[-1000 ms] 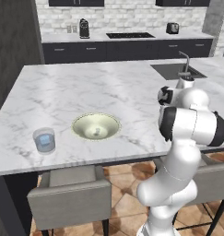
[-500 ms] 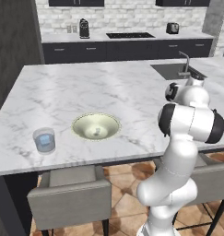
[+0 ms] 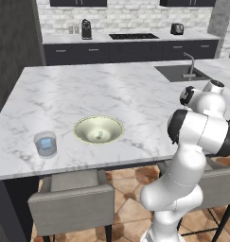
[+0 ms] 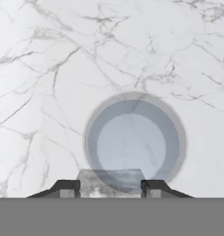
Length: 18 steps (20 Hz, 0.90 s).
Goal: There are four ice cubes in the ice bowl. Place two ice cubes in each glass of water.
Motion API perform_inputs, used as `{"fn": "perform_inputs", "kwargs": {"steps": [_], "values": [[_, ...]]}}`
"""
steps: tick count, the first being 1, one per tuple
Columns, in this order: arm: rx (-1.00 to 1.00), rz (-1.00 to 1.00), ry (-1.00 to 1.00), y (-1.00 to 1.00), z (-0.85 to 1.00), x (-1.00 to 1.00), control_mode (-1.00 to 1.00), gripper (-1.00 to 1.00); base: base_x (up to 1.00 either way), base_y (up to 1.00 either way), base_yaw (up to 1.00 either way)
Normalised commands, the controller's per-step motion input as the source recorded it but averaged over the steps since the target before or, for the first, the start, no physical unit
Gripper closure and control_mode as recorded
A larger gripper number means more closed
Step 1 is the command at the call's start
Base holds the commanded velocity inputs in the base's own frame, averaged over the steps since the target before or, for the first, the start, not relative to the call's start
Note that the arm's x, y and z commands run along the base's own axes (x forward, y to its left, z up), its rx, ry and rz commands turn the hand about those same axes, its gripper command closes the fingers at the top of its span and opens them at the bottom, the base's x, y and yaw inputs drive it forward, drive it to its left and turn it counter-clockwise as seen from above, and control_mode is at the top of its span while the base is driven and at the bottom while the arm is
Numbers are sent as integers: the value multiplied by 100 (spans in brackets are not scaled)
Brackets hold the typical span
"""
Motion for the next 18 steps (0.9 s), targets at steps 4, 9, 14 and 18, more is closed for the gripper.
{"fn": "perform_inputs", "kwargs": {"steps": [4,9,14,18], "values": [[-2,-2,0,0,-13,0,-100,100,0,0,0],[-1,0,0,0,-5,27,-100,100,0,0,0],[0,0,1,-1,-7,10,-100,100,0,0,0],[0,0,5,-22,-12,2,-100,100,0,0,0]]}}
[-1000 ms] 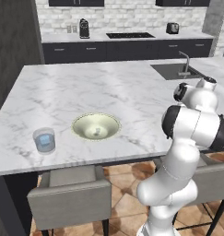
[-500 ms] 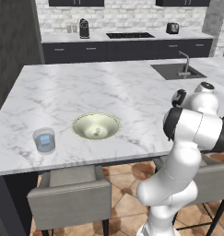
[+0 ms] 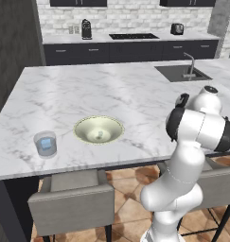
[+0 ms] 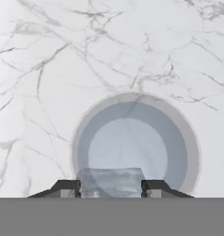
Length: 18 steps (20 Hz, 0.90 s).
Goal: There are four ice cubes in the ice bowl. Place two ice cubes in each glass of water.
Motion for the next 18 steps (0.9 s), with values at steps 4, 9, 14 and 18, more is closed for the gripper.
{"fn": "perform_inputs", "kwargs": {"steps": [4,9,14,18], "values": [[0,0,8,-20,-18,5,-100,100,0,0,0],[0,0,9,0,-7,16,-100,100,0,0,0],[0,0,9,0,-10,3,-100,100,0,0,0],[0,0,8,-1,-17,4,-100,100,0,0,0]]}}
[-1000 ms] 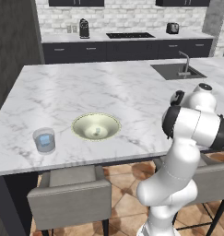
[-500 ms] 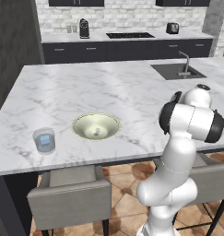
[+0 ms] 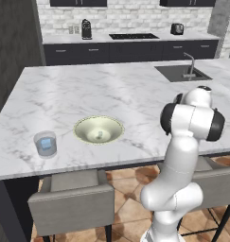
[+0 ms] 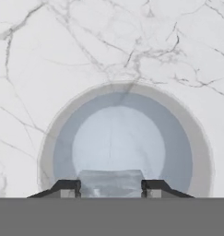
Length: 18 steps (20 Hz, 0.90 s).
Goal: There are four ice cubes in the ice bowl. Place two ice cubes in each glass of water.
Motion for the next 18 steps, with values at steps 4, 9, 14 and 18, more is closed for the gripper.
{"fn": "perform_inputs", "kwargs": {"steps": [4,9,14,18], "values": [[0,0,8,-6,-15,18,-100,100,0,0,0],[0,0,7,-24,-8,21,-100,100,0,0,0],[0,0,3,-11,0,15,-100,100,0,0,0],[0,0,5,0,-5,11,-100,100,0,0,0]]}}
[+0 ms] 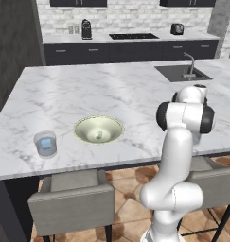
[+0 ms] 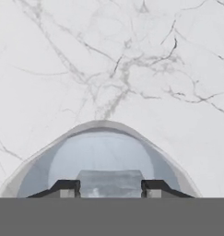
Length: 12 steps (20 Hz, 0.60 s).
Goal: There are four ice cubes in the ice bowl. Place two ice cubes in each glass of water.
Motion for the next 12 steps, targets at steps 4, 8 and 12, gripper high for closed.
{"fn": "perform_inputs", "kwargs": {"steps": [4,8,12], "values": [[0,0,3,0,-7,7,-100,100,0,0,0],[1,0,2,0,-1,-6,-100,100,0,0,0],[1,0,2,0,0,-19,-100,-100,0,0,0]]}}
